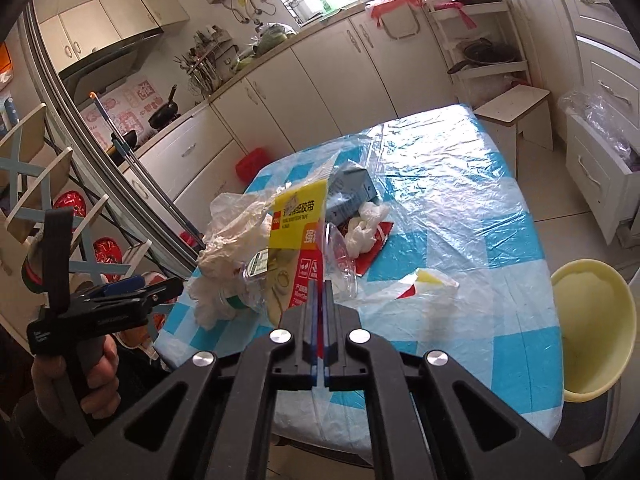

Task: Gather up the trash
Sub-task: 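Close the right tool on the yellow-and-red tape box, then carry the box to the yellow bucket and open the right tool, then bring both tools back from the bucket to the table, then grasp the clear plastic bottle with the left tool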

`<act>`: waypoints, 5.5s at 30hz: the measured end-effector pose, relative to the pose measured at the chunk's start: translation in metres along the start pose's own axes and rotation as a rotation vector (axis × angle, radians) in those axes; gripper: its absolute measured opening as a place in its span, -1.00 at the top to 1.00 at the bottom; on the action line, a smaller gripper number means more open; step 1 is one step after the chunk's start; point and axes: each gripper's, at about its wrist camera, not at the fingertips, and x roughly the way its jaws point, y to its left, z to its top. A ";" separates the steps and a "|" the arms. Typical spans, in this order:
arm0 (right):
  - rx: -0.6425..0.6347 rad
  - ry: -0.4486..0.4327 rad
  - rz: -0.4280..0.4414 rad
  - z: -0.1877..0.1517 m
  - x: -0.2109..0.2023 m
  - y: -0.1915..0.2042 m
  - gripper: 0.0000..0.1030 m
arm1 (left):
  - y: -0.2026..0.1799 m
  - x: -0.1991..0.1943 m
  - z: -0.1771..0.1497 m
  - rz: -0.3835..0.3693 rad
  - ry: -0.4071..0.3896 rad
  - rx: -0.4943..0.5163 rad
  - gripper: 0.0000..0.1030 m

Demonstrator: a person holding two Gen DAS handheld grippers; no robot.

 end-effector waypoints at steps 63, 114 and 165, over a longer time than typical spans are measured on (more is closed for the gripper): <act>0.335 0.193 -0.642 0.013 -0.022 -0.220 0.25 | -0.180 -0.059 0.021 -0.622 -0.146 0.098 0.87; 0.256 -0.530 -0.486 0.060 -0.138 -0.141 -0.27 | -0.280 -0.022 0.000 -0.364 -0.068 0.315 -0.12; 0.051 0.177 -0.095 0.090 0.108 -0.045 -0.34 | -0.094 0.012 0.010 -0.333 -0.150 0.566 -0.51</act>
